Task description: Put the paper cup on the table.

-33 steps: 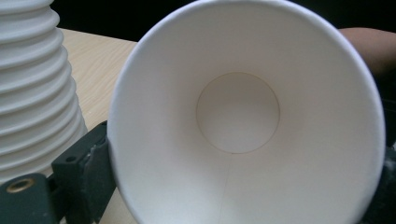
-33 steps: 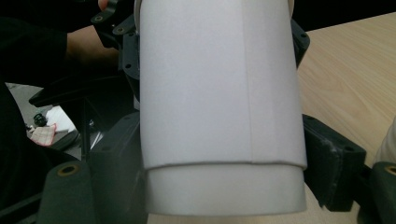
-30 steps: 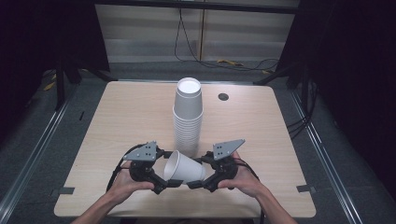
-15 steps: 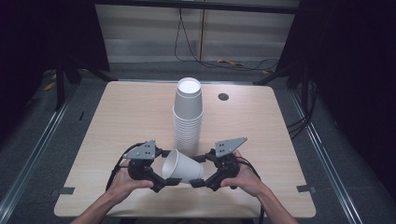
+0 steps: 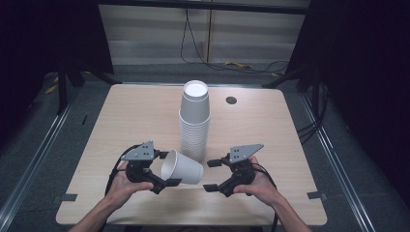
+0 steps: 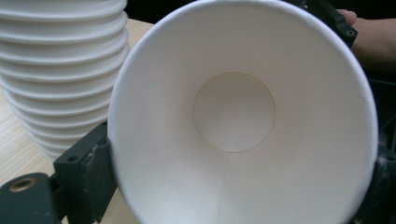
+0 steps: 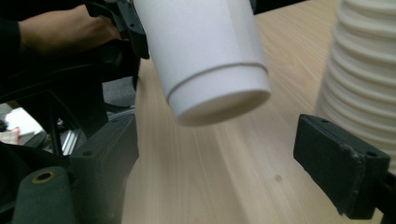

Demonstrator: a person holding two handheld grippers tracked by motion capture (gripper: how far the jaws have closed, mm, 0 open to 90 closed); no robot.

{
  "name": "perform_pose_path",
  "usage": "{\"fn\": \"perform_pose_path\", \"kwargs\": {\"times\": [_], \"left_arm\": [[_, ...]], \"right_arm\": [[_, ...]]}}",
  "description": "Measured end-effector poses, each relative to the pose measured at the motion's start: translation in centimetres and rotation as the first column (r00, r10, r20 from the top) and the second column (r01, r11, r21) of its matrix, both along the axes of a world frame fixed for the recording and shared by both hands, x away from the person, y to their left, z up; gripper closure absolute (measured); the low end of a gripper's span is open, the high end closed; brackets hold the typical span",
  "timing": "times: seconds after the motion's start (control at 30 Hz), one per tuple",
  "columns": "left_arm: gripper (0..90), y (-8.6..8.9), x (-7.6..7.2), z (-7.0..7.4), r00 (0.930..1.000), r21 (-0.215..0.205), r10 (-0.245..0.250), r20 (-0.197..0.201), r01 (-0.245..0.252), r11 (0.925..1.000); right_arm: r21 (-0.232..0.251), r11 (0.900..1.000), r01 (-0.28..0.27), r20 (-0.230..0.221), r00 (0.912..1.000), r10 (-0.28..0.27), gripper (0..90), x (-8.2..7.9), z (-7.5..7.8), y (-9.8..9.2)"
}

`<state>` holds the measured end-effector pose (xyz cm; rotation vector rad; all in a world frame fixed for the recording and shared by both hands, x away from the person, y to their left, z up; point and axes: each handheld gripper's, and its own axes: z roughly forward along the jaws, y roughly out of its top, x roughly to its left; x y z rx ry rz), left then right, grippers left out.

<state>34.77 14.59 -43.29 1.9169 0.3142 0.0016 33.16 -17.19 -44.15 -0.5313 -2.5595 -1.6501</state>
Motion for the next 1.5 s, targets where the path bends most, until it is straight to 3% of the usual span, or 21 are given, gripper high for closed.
{"fn": "perform_pose_path", "kwargs": {"times": [0.2, 0.37, 0.5, 0.7, 0.83, 0.93, 1.0, 1.07, 1.23, 1.3, 1.37, 1.5], "left_arm": [[8.3, 0.6, 0.5, -0.2, 0.9997, 0.014, 0.021, -0.010, -0.021, 0.9997], [8.1, 1.1, 0.6, -0.2, 0.9983, 0.053, 0.056, -0.011, -0.056, 0.9971], [8.0, 1.8, 0.7, -0.1, 0.9973, 0.077, 0.073, -0.005, -0.072, 0.9944], [7.9, 3.1, 1.0, -0.2, 0.9879, 0.119, 0.155, 0.008, -0.155, 0.9807], [7.8, 3.7, 0.9, 0.0, 0.9819, 0.136, 0.189, 0.012, -0.189, 0.9726], [7.8, 4.0, 1.0, 0.6, 0.9769, 0.142, 0.211, 0.032, -0.214, 0.9666], [7.8, 4.2, 1.1, 0.8, 0.9772, 0.148, 0.210, 0.031, -0.212, 0.9659], [7.8, 4.4, 1.1, 1.0, 0.9718, 0.168, 0.230, 0.053, -0.236, 0.9573], [7.8, 5.9, 1.9, 0.8, 0.9580, 0.177, 0.283, 0.045, -0.287, 0.9416], [7.8, 6.3, 2.3, 0.7, 0.9531, 0.185, 0.301, 0.033, -0.302, 0.9354], [7.6, 6.6, 2.5, 0.7, 0.9449, 0.203, 0.323, 0.053, -0.327, 0.9230], [7.6, 6.8, 3.1, 0.6, 0.9377, 0.228, 0.345, 0.041, -0.345, 0.9105]], "right_arm": [[-0.013, 0.997, 0.078, 0.003, 0.9970, -0.078, 14.0, 0.0, 0.1, -1.7], [-0.004, 0.986, 0.167, 0.002, 0.9860, -0.167, 14.2, 0.1, -0.4, -3.1], [-0.011, 0.979, 0.204, 0.006, 0.9790, -0.204, 13.9, 0.1, -0.5, -3.7], [-0.018, 0.969, 0.248, 0.024, 0.9687, -0.247, 15.8, 0.1, -0.4, -4.3], [-0.010, 0.955, 0.295, 0.043, 0.9548, -0.294, 14.3, 0.0, -0.2, -4.8], [-0.018, 0.951, 0.308, 0.061, 0.9500, -0.306, 13.9, -0.3, 0.0, -4.9], [-0.018, 0.947, 0.322, 0.068, 0.9449, -0.320, 13.7, -0.5, 0.0, -5.0], [-0.021, 0.943, 0.333, 0.074, 0.9407, -0.331, 13.7, -0.6, -0.1, -5.2], [-0.027, 0.927, 0.373, 0.070, 0.9262, -0.370, 13.7, -0.2, -0.5, -5.7], [-0.033, 0.929, 0.368, 0.076, 0.9279, -0.365, 13.7, -0.2, -0.5, -5.7], [-0.035, 0.929, 0.370, 0.073, 0.9276, -0.366, 13.7, -0.2, -0.5, -5.6], [-0.034, 0.928, 0.370, 0.071, 0.9276, -0.367, 13.6, -0.1, -0.6, -5.5]]}}
